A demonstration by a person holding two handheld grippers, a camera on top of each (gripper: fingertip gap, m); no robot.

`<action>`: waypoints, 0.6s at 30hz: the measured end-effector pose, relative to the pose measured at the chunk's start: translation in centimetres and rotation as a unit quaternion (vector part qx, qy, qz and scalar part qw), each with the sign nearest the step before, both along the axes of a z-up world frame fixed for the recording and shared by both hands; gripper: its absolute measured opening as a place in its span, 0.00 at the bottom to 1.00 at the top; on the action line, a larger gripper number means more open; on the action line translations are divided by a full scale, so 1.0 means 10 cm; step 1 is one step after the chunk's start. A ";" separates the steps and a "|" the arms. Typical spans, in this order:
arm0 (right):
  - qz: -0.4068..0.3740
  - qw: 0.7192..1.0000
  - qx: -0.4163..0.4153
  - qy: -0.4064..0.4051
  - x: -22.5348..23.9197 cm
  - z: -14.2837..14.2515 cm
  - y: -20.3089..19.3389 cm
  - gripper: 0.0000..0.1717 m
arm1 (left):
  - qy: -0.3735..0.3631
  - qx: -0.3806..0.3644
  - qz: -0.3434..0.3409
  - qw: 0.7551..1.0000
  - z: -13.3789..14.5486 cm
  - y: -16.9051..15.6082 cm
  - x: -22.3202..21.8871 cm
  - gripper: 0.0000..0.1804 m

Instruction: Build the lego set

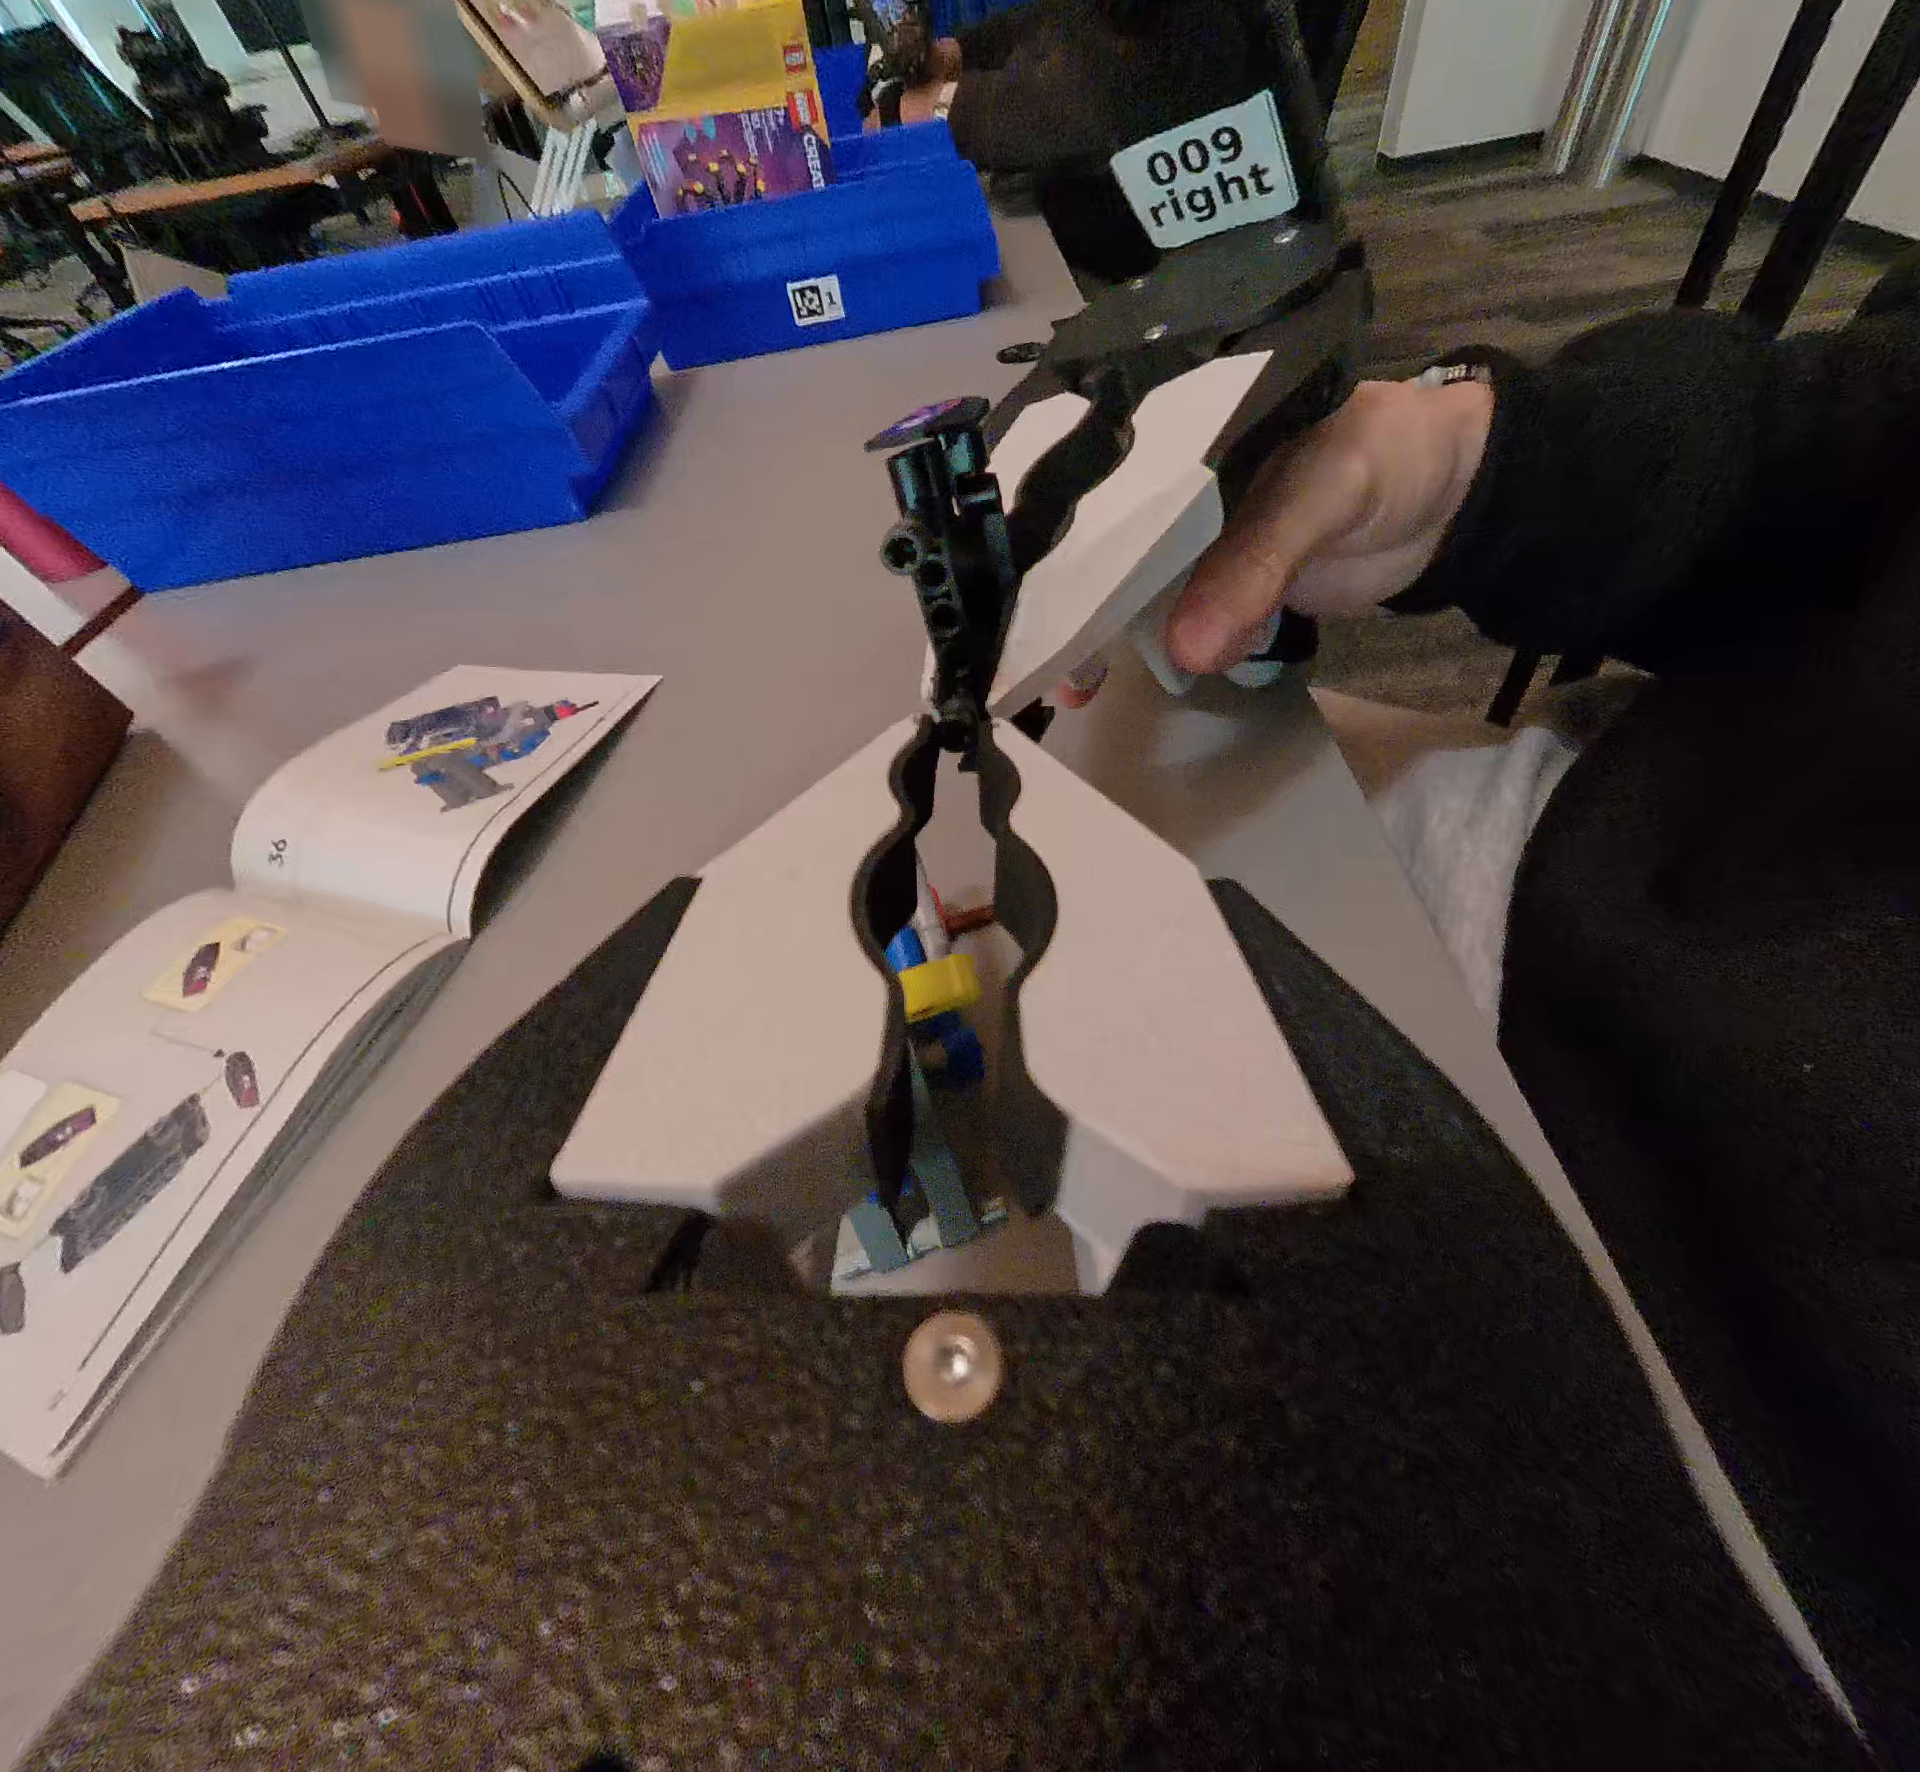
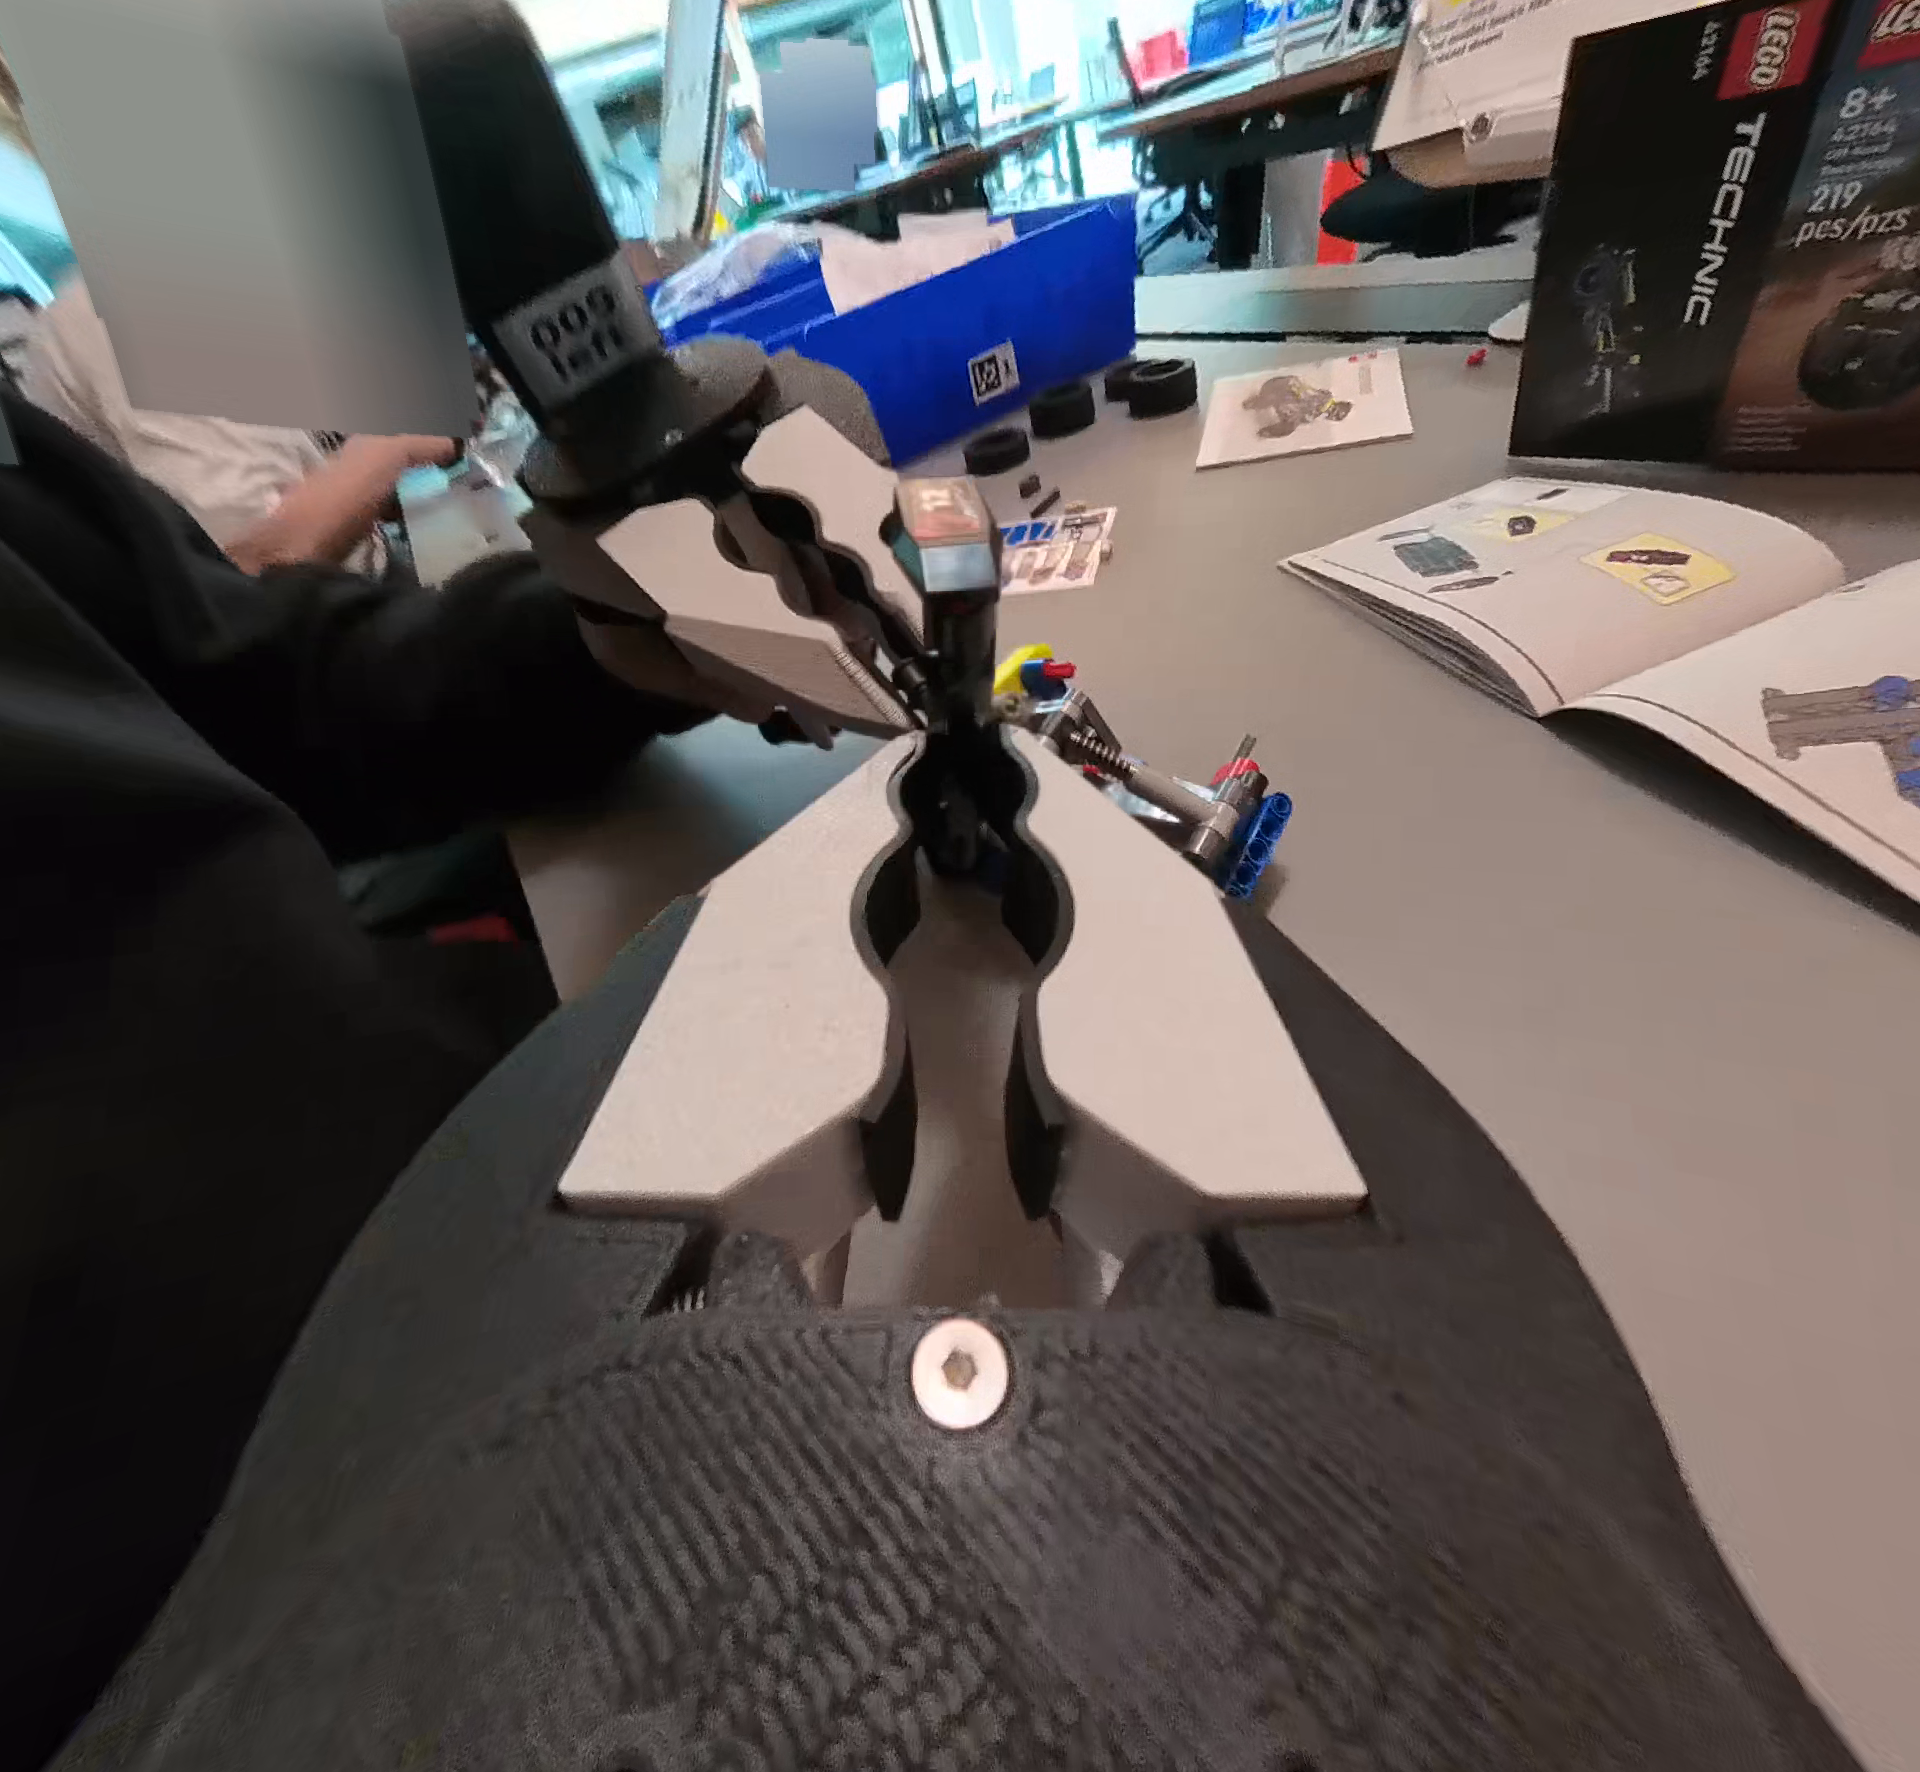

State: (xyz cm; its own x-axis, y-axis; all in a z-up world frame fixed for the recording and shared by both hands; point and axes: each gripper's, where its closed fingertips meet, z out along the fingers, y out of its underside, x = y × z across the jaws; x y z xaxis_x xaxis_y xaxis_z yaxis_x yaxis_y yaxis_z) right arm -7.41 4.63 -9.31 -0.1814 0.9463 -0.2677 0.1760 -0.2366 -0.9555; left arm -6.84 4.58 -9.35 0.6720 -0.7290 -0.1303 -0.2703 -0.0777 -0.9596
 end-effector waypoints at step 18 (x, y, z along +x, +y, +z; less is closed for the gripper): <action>-0.026 0.993 -0.112 -0.002 0.00 0.02 -0.16 0.05 | -0.022 0.022 -0.015 0.999 0.06 -0.19 0.01 0.08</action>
